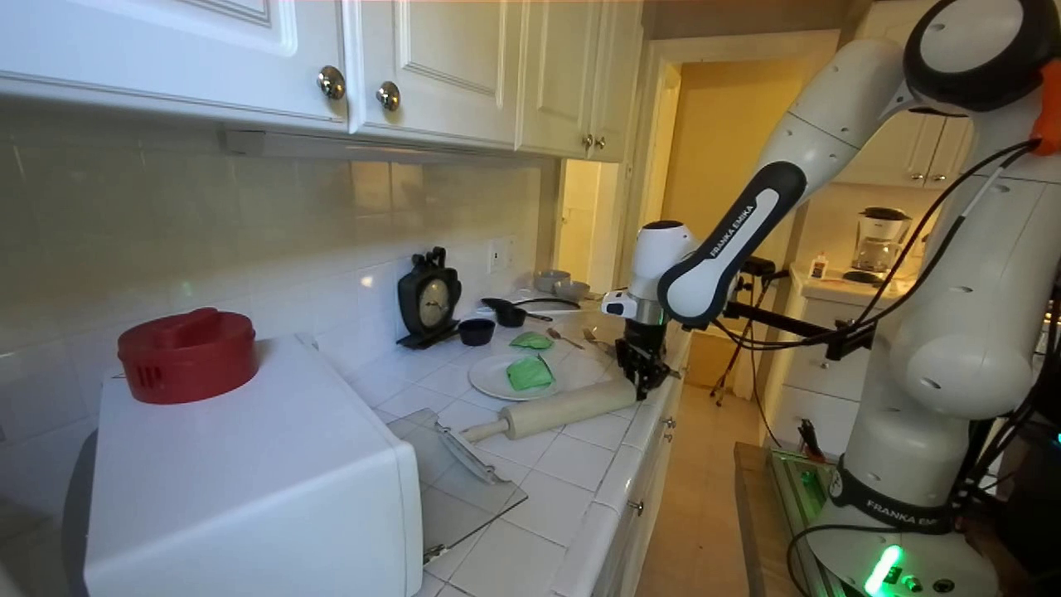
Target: Move the rolling pin to the right
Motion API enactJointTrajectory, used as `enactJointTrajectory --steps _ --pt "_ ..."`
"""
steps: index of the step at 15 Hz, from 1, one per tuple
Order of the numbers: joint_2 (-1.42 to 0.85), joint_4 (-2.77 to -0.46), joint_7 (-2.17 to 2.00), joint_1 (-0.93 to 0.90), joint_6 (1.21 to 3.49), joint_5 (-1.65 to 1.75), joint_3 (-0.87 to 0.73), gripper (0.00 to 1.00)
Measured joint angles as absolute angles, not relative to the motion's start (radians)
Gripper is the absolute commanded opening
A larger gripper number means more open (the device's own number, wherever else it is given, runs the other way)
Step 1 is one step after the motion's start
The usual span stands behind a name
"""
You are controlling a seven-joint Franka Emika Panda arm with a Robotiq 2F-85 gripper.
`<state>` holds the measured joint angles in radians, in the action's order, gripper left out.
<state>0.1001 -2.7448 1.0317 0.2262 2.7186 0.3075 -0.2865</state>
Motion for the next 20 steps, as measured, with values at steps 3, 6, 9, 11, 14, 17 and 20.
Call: enactJointTrajectory --steps 3,6,9,11,14,17,20 --pt "0.1 -2.744 1.031 0.215 2.722 0.294 -0.273 0.67" --pt "0.1 -2.744 1.03 0.204 2.738 0.268 -0.261 0.38" --pt "0.1 -2.744 1.03 0.2 2.74 0.247 -0.259 0.6" --pt "0.1 -2.744 1.03 0.199 2.741 0.237 -0.259 0.89" --pt "0.1 -2.744 1.03 0.198 2.741 0.216 -0.259 1.0" --pt "0.1 -2.744 1.03 0.196 2.741 0.196 -0.259 0.95" --pt "0.1 -2.744 1.028 0.195 2.741 0.175 -0.26 0.82"
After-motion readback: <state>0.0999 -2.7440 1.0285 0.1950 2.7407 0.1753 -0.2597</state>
